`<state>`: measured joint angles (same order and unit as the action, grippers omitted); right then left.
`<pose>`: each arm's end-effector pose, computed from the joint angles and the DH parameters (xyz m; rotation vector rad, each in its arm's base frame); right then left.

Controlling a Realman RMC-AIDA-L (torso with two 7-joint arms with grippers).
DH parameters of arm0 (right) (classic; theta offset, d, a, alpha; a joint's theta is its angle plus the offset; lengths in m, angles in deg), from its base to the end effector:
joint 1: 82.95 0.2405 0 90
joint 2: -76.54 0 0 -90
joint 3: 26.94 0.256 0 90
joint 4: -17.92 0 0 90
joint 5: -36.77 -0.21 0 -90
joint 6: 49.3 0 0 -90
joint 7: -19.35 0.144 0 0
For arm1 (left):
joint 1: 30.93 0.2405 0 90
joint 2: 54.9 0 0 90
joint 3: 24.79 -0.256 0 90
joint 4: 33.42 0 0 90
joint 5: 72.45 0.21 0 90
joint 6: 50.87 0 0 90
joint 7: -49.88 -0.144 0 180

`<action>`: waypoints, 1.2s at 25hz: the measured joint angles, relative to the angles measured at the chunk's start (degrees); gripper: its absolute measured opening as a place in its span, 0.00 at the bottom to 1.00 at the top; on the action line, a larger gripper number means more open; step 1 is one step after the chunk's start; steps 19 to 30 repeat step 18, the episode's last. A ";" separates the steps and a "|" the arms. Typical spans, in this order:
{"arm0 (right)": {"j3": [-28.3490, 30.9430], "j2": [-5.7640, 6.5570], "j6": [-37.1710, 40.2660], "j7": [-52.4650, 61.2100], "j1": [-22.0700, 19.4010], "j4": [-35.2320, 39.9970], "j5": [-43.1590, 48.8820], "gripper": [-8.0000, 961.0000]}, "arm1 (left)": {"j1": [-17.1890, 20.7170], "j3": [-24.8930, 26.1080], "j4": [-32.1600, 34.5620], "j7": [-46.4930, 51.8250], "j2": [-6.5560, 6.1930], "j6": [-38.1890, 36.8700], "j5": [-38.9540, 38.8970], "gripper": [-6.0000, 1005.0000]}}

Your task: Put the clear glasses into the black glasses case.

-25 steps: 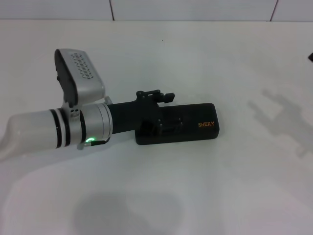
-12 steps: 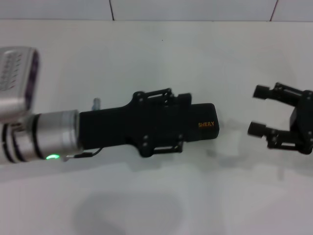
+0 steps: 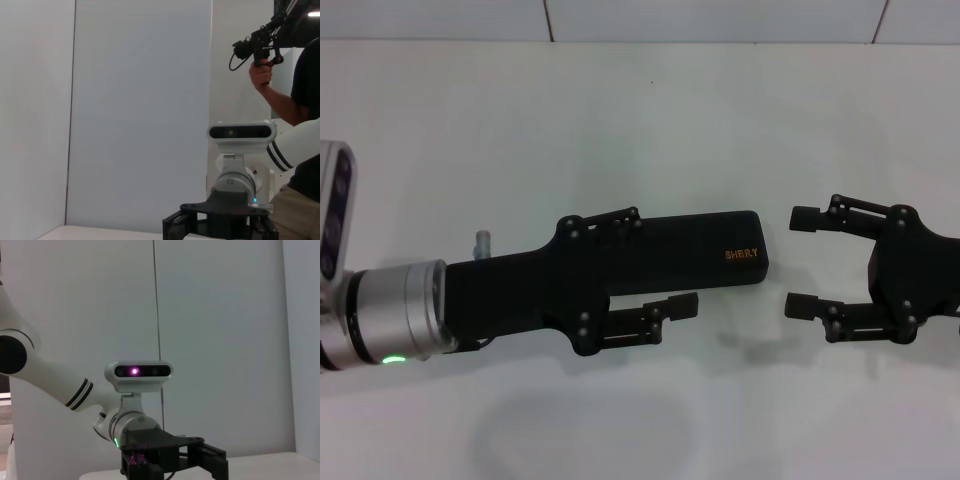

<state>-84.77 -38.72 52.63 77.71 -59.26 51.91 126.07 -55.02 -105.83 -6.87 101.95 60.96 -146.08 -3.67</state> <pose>0.2447 0.2838 0.0093 -2.7677 0.0889 1.0792 -0.2290 0.2707 -0.0379 -2.7734 -0.1315 -1.1987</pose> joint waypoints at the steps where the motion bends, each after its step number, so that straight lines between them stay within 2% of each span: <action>1: 0.00 -0.03 -0.12 -0.06 0.09 -0.06 0.04 0.88 | 0.06 0.00 0.00 -0.04 -0.01 -0.01 0.00 0.72; 30: 0.00 -0.51 -0.60 -0.97 0.22 -0.52 -0.23 0.88 | 0.10 0.04 -0.09 -1.55 -0.28 -0.16 -0.04 0.72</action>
